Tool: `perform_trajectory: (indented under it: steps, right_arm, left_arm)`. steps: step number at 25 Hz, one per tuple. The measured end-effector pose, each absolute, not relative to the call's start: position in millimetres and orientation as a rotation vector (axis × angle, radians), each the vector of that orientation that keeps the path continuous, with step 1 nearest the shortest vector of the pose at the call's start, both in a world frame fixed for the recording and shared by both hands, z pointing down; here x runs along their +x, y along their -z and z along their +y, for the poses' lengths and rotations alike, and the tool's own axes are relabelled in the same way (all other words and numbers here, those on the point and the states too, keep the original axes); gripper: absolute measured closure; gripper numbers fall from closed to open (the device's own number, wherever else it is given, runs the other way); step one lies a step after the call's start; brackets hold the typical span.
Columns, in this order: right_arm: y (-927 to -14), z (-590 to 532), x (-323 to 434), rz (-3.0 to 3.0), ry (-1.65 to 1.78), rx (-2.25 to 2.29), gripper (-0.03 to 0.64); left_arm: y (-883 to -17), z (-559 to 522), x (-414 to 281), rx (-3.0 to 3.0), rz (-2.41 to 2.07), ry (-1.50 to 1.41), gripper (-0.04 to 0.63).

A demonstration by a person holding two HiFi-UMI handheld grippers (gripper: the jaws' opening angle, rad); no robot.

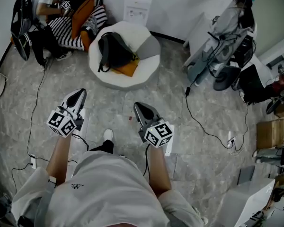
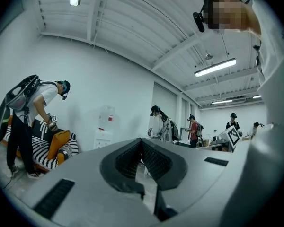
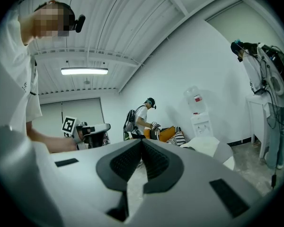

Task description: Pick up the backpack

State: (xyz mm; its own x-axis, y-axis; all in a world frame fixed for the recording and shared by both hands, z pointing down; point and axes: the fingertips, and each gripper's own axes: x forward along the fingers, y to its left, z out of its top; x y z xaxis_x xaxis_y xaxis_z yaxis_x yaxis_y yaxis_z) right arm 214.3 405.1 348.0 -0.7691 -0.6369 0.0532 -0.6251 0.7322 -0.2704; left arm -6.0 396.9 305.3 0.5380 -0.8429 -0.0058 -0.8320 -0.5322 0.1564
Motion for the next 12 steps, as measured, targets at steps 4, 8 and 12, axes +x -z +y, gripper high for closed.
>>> perform_trajectory:
  steps: [4, 8, 12]
  right_arm:
    - [-348.5, 370.8, 196.2, 2.886, 0.425, -1.077, 0.612]
    - [-342.1, 339.6, 180.6, 2.881, 0.416, -1.101, 0.612]
    - [-338.8, 313.3, 163.4, 2.873, 0.422, -1.113, 0.611]
  left_arm:
    - [-305.1, 360.3, -21.3, 2.643, -1.415, 0.126, 0.594]
    - [-302.8, 327.7, -36.4, 2.655, -1.391, 0.124, 0.594]
    - [-302.4, 297.1, -52.2, 2.66, -1.372, 0.126, 0.594]
